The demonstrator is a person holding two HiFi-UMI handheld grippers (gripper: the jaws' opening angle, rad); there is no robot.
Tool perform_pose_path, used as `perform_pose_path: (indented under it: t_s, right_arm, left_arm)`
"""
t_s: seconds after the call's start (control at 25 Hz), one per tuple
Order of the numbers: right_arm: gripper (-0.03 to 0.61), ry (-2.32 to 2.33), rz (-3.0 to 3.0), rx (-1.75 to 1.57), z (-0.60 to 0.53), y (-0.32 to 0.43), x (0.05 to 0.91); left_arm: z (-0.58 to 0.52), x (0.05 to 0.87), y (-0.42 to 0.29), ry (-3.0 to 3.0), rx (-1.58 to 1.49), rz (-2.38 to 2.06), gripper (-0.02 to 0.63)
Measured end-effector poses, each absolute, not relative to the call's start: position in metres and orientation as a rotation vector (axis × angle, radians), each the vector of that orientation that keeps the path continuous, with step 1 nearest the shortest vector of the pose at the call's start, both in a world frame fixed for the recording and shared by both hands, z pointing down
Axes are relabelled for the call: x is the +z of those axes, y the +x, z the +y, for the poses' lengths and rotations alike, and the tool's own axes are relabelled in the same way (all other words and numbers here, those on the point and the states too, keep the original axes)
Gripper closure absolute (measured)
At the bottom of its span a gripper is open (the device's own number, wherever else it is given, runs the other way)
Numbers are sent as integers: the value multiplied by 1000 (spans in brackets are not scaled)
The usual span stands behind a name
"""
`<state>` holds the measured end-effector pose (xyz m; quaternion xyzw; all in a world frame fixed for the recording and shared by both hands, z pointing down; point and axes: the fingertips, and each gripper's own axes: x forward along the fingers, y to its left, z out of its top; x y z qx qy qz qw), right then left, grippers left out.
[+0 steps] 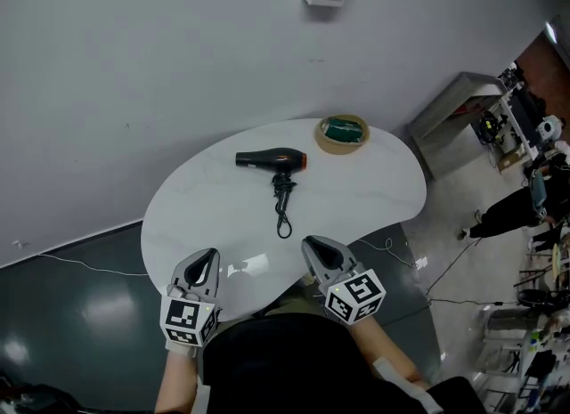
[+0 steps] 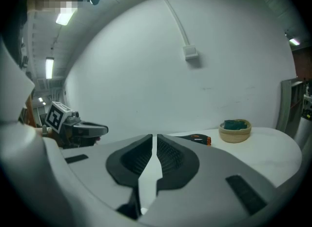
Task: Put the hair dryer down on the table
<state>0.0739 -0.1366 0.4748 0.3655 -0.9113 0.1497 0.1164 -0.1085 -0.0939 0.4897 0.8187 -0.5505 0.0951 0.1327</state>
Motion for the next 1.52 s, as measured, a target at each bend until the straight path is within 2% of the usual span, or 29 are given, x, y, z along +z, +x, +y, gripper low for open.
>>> perform_pose_path:
  t_s: [0.2, 0.44, 0.92, 1.52]
  right_arm:
    - [538, 1053, -2667, 305, -114, 68, 468]
    - [538, 1042, -2668, 302, -100, 68, 474]
    - [538, 1043, -2644, 552, -105, 80, 493]
    - [538, 1017, -2632, 633, -120, 78, 503]
  left_arm:
    - [-86, 485, -103, 2409, 273, -1570, 604]
    - [-79, 482, -96, 2447, 268, -1560, 604]
    - [-75, 488, -94, 2428, 296, -1562, 603]
    - [-93, 497, -91, 2406, 307, -1552, 604]
